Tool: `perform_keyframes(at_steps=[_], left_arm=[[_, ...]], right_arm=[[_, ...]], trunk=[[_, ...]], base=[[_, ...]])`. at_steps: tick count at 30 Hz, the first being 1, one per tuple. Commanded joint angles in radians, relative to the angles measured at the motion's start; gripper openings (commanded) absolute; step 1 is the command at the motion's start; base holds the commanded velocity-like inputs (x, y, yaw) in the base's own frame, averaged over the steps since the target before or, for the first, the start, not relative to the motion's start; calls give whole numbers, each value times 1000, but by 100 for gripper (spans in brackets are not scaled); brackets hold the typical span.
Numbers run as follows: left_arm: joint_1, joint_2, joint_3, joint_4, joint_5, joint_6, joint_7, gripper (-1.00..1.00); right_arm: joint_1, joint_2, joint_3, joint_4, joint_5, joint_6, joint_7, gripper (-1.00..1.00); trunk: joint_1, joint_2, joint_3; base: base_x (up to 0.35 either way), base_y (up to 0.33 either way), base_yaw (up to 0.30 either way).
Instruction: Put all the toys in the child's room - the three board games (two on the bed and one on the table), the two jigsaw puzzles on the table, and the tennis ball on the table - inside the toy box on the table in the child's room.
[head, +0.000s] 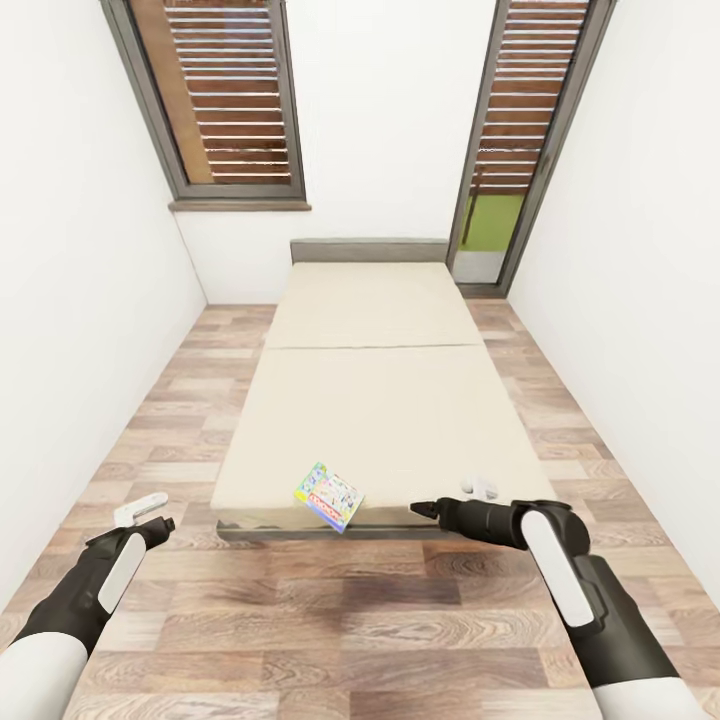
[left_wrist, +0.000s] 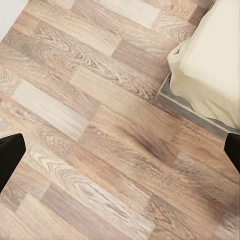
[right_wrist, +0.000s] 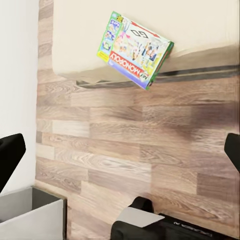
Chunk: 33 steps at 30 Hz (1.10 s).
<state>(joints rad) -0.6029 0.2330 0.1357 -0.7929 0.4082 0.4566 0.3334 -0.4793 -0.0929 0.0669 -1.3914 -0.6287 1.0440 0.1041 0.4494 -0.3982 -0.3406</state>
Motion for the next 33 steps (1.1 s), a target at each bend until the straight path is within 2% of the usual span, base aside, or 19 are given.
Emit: perform_keyframes(at_steps=[1,7,19,23,26,28,33], left_arm=[[0,0,-1,-2,11,4,7,100],[0,0,-1,-2,11,4,7,100],[0,0,-1,-2,11,4,7,100],[0,1,-1,-2,11,4,7,100],[0,1,-1,-2,11,4,7,100],[0,2,-1,-2,11,4,7,100],[0,2,-1,-2,11,4,7,100]], right_arm=[[3,-1,1,11,23,3,10,100],[22,-1,0,50,53,3,11,100],[37,-1,1,190,72,3,10,100],[39,0,2,243,113,3,9,100],[47,1,2,294,165,3,10,100],[49,1,2,319,185,3,10,100],[51,2,3,377,204,-25,8,100]], trunk=[[1,-2,0],[1,-2,10],[1,-2,30],[1,-2,37],[1,-2,42],[1,-2,45],[1,-2,53]], base=[[0,0,0],[0,0,0],[0,0,0],[0,0,0],[0,0,0],[0,0,0],[0,0,0]])
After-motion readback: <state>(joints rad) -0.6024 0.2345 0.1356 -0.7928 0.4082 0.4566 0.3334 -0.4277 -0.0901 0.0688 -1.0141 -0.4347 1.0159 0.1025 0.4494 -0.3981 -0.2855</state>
